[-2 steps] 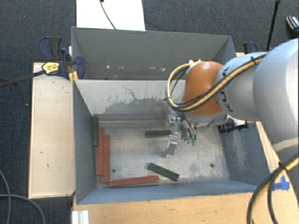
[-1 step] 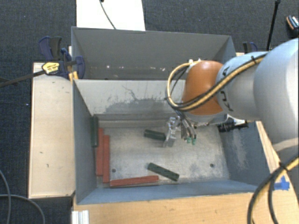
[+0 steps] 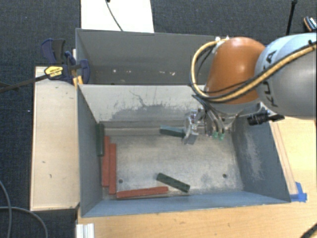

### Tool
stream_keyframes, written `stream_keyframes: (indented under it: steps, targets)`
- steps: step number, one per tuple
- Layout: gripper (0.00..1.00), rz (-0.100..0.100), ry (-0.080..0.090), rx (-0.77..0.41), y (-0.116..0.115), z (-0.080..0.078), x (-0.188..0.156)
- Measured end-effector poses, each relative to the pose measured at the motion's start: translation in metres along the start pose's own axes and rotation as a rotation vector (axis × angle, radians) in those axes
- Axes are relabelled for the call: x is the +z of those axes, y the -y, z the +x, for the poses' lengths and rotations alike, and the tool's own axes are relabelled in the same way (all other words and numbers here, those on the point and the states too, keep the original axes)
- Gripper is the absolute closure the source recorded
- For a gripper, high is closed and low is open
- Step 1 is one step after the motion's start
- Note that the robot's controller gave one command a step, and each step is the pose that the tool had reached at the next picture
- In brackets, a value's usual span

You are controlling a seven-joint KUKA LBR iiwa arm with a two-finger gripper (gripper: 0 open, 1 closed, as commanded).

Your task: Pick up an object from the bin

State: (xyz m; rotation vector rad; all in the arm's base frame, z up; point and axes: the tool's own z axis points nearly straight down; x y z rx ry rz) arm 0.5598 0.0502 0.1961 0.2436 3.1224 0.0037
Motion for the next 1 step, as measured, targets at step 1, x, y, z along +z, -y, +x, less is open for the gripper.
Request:
stream_keyframes:
  steps: [1]
  targets:
    - [1.00,0.001,0.001,-0.418,-0.0007,-0.0272,-0.0916]
